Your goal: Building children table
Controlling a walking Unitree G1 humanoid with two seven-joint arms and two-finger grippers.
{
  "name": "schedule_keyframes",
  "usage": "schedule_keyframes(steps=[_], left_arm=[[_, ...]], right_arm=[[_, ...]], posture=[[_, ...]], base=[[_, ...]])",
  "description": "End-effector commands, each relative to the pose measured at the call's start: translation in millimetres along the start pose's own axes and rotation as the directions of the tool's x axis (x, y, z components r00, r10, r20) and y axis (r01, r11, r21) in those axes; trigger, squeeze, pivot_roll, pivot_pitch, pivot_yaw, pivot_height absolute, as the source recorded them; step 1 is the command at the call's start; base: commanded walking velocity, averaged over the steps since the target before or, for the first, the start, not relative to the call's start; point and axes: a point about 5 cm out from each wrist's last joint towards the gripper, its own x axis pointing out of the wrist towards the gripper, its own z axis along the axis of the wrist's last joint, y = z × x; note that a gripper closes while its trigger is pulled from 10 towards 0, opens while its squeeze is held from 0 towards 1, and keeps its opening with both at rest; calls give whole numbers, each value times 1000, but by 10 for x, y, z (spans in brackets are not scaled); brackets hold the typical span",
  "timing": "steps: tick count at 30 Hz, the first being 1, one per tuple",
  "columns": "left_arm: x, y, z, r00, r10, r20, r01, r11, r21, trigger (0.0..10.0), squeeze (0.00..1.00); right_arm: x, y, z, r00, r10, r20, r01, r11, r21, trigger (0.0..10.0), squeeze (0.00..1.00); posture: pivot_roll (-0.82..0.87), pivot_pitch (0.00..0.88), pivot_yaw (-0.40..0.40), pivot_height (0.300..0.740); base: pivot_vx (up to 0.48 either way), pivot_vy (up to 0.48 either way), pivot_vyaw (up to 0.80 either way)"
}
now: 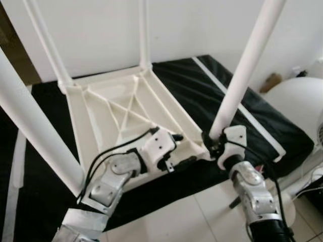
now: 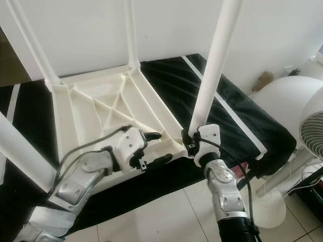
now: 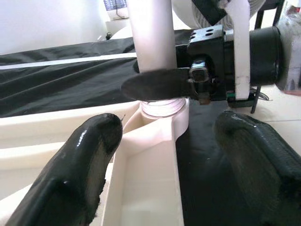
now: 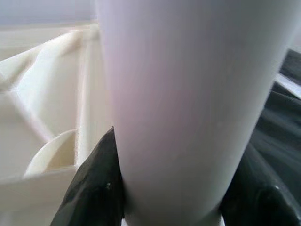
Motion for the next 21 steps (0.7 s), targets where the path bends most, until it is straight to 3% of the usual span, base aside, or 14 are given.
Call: schedule_keyframes(steps=[1,5,9,14,19,20,21], left_arm=[[-4,20,20,1000,29,8,-29,1000,4,10000,0],[3,-13,14,1000,25,7,-25,1000,3,10000,0],[24,-56,15,1000,4,7,-4,1000,-1,10000,0],[38,-68,11,1000,-5,5,5,1000,2,10000,0],[44,-61,20,1000,-5,7,5,1000,5,10000,0],[39,-65,18,1000,-5,7,5,1000,4,10000,0],[36,-67,17,1000,-5,6,5,1000,3,10000,0]], right_arm=[[-28,-67,-74,989,-139,-45,140,990,15,10000,0],[-28,46,-89,950,-309,-55,313,946,87,10000,0],[-11,279,-13,979,-205,-12,205,973,109,10000,0],[-30,273,51,982,-182,41,178,980,84,10000,0],[-67,271,107,981,-179,75,170,979,116,10000,31],[-81,268,113,981,-176,83,164,978,129,10000,1000],[-91,265,117,981,-173,88,160,977,137,10000,1000]], posture=[[-88,57,-8,740],[-89,60,-4,740],[-91,63,5,740],[-95,62,6,740],[-94,61,5,740],[-93,62,2,740],[-93,62,2,740]], base=[[0,0,0],[0,0,0],[0,0,0],[0,0,0],[0,0,0],[0,0,0],[0,0,0]])
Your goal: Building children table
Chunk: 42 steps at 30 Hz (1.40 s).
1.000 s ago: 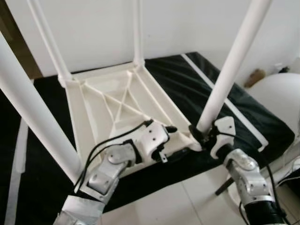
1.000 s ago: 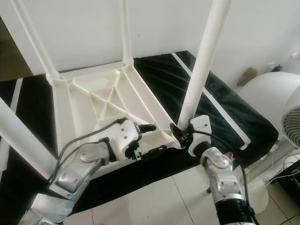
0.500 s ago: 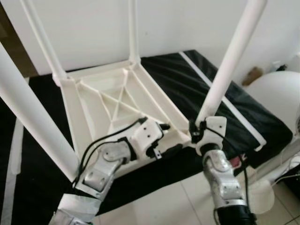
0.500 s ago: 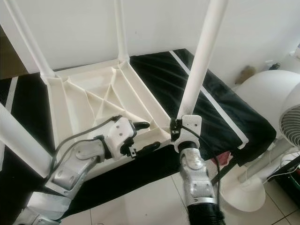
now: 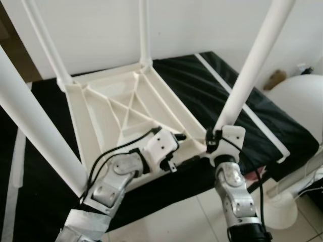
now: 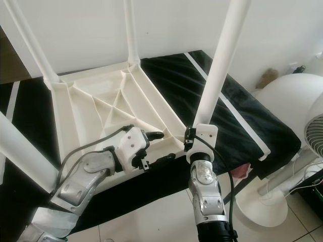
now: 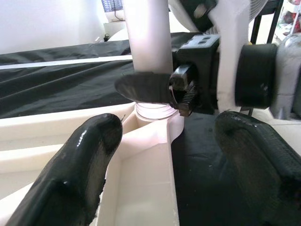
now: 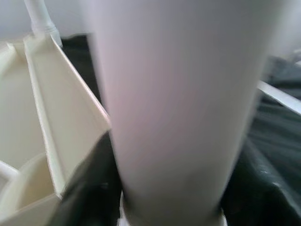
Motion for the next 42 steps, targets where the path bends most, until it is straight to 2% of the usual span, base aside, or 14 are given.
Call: schedule_keyframes(steps=[1,8,9,13,15,17,22,28,34,39,42], left_arm=[[-14,-19,-29,1000,7,-19,-7,1000,3,10000,0],[-89,-72,-81,999,-15,-44,13,999,-51,10000,0],[-105,-85,-85,999,-21,-42,18,998,-61,10000,0],[-183,-108,-66,999,-40,-14,39,993,-109,10000,0],[-267,-55,-110,998,-48,-42,44,994,-96,10000,0],[-288,-31,-132,997,-47,-57,42,995,-86,10000,0],[-459,159,-311,981,-35,-192,40,999,22,10000,0],[-511,466,-297,978,44,-204,-34,998,50,10000,0],[-581,603,-275,974,62,-218,-47,996,75,10000,0],[-664,497,-247,978,19,-208,-11,999,41,10000,0],[-724,397,-215,987,48,-154,-52,998,-27,10000,0]], right_arm=[[-47,71,46,999,14,29,-16,998,65,10000,1000],[-99,21,116,993,90,73,-96,992,88,10000,1000],[-112,13,121,992,103,76,-109,990,85,10000,0],[-182,-25,126,985,152,78,-159,984,83,10000,0],[-234,-60,129,978,196,77,-202,976,82,10000,0],[-242,-67,130,975,207,76,-213,974,79,10000,0],[-250,-79,122,971,230,70,-235,969,79,10000,0],[-190,-47,137,965,248,84,-255,963,86,10000,0],[-146,-2,134,954,288,83,-295,951,92,10000,0],[-229,24,120,933,352,70,-358,930,90,10000,0],[-279,-16,108,933,353,66,-358,930,86,10000,0]], posture=[[-91,62,0,740],[-89,62,-4,740],[-88,60,-6,740],[-81,57,-11,740],[-81,56,-11,740],[-81,56,-11,740],[-82,51,-3,740],[-87,50,10,740],[-88,55,18,740],[-86,69,26,740],[-82,74,27,740]], base=[[0,0,0],[0,0,0],[0,0,0],[0,0,0],[0,0,0],[0,0,0],[0,0,0],[0,0,0],[0,0,0],[0,0,0],[0,0,0]])
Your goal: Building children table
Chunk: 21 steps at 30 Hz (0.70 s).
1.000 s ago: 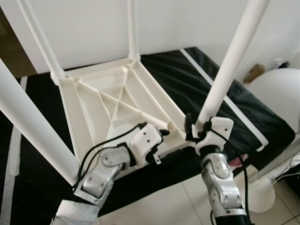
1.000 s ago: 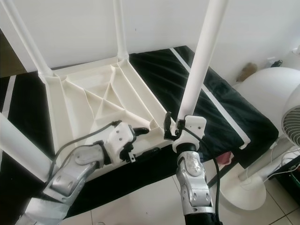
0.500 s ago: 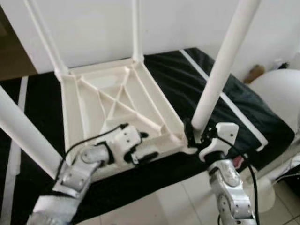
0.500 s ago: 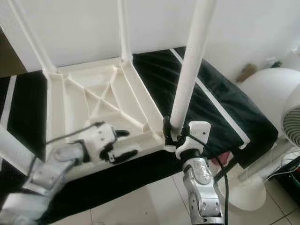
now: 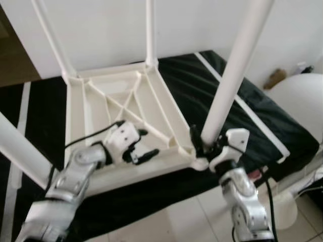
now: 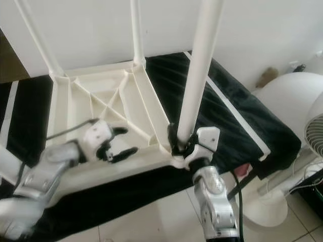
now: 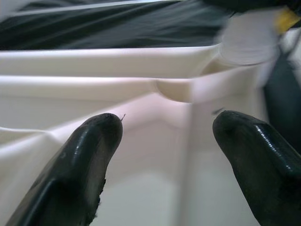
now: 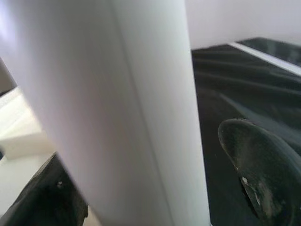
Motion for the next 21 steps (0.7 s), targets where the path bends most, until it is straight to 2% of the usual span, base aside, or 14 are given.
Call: schedule_keyframes(steps=[1,2,3,6,9,10,13,14,16,20,21], left_arm=[[-37,-12,21,1000,6,25,-5,999,-42,10000,0],[-38,-18,42,996,67,61,-64,997,-53,10000,0],[-38,-18,42,996,67,61,-64,997,-53,10000,0],[-14,-76,88,974,179,139,-154,973,-172,10000,0],[7,-138,99,972,181,151,-149,968,-202,10000,0],[20,-214,76,974,180,141,-150,969,-199,10000,0],[26,-243,58,970,204,131,-174,962,-210,10000,0],[40,-218,66,957,257,133,-215,939,-270,10000,0],[53,-195,79,946,295,133,-243,919,-310,10000,0],[138,-162,148,900,413,138,-350,874,-337,10000,0],[178,-170,184,882,449,141,-377,854,-359,10000,0]], right_arm=[[-19,-15,21,1000,3,5,-3,1000,3,10000,0],[-44,-25,4,1000,8,-7,-8,1000,6,10000,0],[-44,-25,4,1000,8,-7,-8,1000,6,10000,0],[-83,-83,-25,1000,6,-25,-6,1000,-1,10000,0],[-78,-124,-27,1000,-5,-31,5,1000,-3,10000,0],[-73,-147,-21,999,4,-35,-4,1000,-5,10000,0],[-64,-169,-21,999,15,-42,-16,1000,-16,10000,0],[-38,-187,-18,998,43,-49,-44,999,-32,10000,0],[-14,-210,-10,997,53,-51,-55,998,-36,10000,0],[61,-268,28,994,91,-56,-94,994,-55,10000,0],[85,-273,41,993,105,-56,-108,992,-63,10000,0]], posture=[[-82,74,27,740],[-75,76,22,740],[-75,76,22,740],[-64,80,9,740],[-61,82,6,740],[-55,85,2,740],[-50,85,-2,740],[-46,83,-3,740],[-46,83,-3,740],[-37,79,-7,740],[-36,79,-9,740]], base=[[0,0,0],[0,0,0],[0,0,0],[0,0,0],[0,0,0],[0,0,0],[0,0,0],[0,0,0],[0,0,0],[0,0,0],[0,0,0]])
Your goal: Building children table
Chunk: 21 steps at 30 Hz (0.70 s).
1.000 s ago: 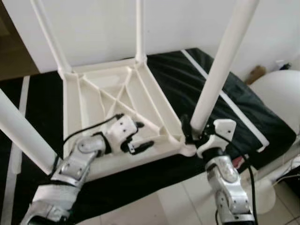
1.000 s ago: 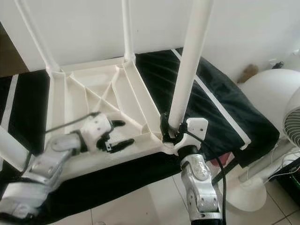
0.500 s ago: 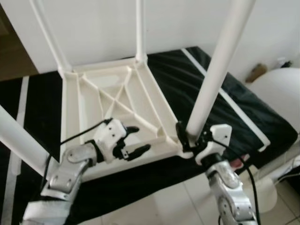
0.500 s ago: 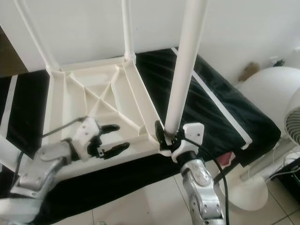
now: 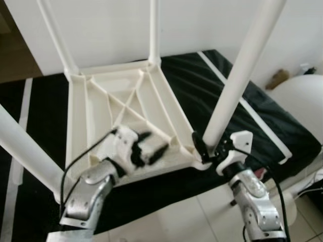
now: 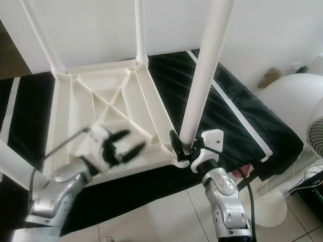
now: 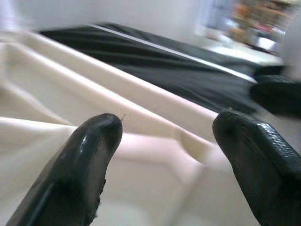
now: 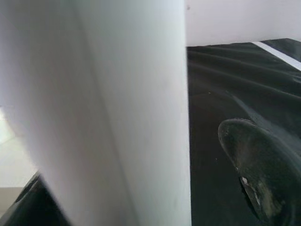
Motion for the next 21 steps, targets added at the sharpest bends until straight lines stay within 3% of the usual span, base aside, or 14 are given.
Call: schedule_keyframes(steps=[1,4,8,10,11,12,17,18,21], left_arm=[[35,-37,18,998,62,2,-62,998,-11,10000,0],[113,-97,62,986,164,38,-162,986,-42,10000,0],[212,-109,25,954,300,4,-300,952,-56,10000,0],[254,-77,24,923,384,4,-384,923,-32,10000,0],[273,-33,31,891,454,2,-454,891,-18,10000,0],[273,-33,31,891,454,2,-454,891,-18,10000,0],[296,239,20,723,691,-32,-689,723,43,10000,0],[296,239,20,723,691,-32,-689,723,43,10000,0],[258,359,17,635,771,-32,-767,635,90,10000,0]], right_arm=[[18,-45,-3,1000,4,-10,-4,1000,6,10000,0],[55,-56,15,1000,22,-10,-22,1000,1,10000,0],[79,10,1,995,92,-26,-92,996,7,10000,0],[81,35,-16,992,122,-36,-122,993,10,10000,0],[83,44,-18,990,134,-38,-134,991,9,10000,0],[83,44,-18,990,134,-38,-134,991,9,10000,0],[81,57,-12,981,187,-56,-187,982,-4,10000,0],[81,57,-12,981,187,-56,-187,982,-4,10000,0],[65,30,-11,980,191,-64,-192,981,-11,10000,0]], posture=[[-36,79,-9,740],[-30,77,-16,740],[-30,78,-18,740],[-32,76,-20,740],[-35,76,-22,740],[-35,76,-22,740],[-43,68,-23,740],[-43,68,-23,740],[-47,64,-23,740]], base=[[0,0,0],[0,0,0],[0,0,0],[0,0,0],[0,0,0],[0,0,0],[0,0,0],[0,0,0],[0,0,0]])
